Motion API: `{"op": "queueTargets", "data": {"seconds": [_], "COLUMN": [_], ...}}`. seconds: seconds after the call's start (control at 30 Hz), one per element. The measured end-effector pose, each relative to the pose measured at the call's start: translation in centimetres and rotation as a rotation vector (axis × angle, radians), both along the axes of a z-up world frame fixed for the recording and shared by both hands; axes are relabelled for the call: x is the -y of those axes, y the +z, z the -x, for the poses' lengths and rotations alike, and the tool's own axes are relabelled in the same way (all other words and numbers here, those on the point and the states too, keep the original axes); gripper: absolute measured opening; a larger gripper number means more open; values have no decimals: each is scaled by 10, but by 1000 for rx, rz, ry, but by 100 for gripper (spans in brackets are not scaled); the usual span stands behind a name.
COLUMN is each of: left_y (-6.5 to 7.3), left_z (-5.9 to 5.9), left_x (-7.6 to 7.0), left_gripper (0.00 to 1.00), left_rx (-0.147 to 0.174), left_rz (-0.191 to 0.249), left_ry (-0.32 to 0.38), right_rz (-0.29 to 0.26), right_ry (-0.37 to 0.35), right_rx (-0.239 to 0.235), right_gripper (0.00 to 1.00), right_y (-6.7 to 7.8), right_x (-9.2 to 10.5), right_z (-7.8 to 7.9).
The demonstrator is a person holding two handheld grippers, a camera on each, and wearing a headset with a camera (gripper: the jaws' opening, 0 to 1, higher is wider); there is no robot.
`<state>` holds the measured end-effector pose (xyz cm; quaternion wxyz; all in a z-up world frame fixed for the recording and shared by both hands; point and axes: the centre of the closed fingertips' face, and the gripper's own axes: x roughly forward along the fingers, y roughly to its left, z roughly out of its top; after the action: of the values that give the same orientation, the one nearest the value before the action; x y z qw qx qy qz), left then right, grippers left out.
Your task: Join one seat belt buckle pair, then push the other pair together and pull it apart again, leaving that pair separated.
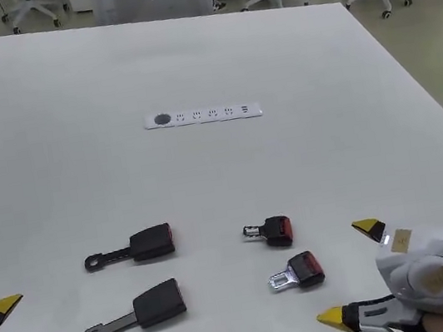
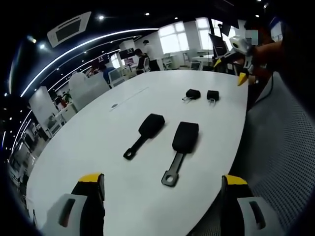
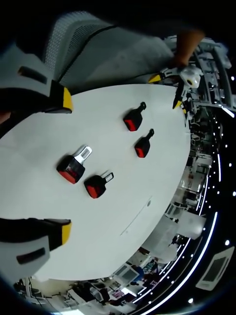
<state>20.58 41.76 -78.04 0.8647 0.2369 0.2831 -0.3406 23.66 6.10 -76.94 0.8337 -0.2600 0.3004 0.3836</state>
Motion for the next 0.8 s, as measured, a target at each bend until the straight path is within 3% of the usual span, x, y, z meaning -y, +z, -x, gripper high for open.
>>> {"op": "queueTargets", "data": {"seconds": [0.4, 0.8], "left_y": [2, 3], "left_z": [-1, -2], "left_x": [0, -6], "left_gripper": [100, 100], "left_rx": [3, 15], "left_rz": [9, -37], "left_ry": [5, 8], "right_rz": [-4, 7], "right_ry": [22, 30], "right_rx": [-2, 11], "right_gripper": [80, 80], "right_y": [-1, -1], "right_x": [-3, -3], "right_z": [3, 2]}}
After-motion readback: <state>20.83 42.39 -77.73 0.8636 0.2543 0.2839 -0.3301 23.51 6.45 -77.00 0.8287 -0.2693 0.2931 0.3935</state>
